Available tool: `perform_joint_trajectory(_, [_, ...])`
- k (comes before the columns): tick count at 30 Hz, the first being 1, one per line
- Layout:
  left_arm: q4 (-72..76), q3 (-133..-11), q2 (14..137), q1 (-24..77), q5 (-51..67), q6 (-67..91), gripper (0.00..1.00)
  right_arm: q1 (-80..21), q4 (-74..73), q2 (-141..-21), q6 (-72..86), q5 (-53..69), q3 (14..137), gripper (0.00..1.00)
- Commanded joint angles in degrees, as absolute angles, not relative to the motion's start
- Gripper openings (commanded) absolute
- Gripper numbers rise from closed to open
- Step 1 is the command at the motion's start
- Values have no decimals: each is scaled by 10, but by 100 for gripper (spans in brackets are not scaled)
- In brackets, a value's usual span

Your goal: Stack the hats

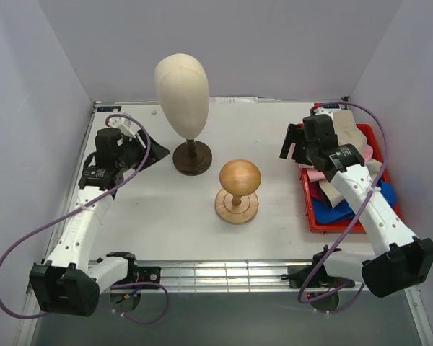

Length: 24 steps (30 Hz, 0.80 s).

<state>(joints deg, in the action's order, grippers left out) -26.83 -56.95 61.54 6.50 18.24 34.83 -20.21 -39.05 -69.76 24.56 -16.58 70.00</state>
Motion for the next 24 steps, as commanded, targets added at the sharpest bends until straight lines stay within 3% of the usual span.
perform_joint_trajectory(1, [-280,-595,620,65,200,323,69,-199,-379,-683,239,-185,697,89])
perform_joint_trajectory(10, [-286,-604,624,65,207,316,69,-166,-392,-710,216,-152,749,89])
perform_joint_trajectory(17, [-287,-606,621,65,218,318,69,39,-454,-780,200,-34,858,90])
perform_joint_trajectory(24, [-287,-599,613,65,236,336,69,130,-469,-814,214,-19,895,92])
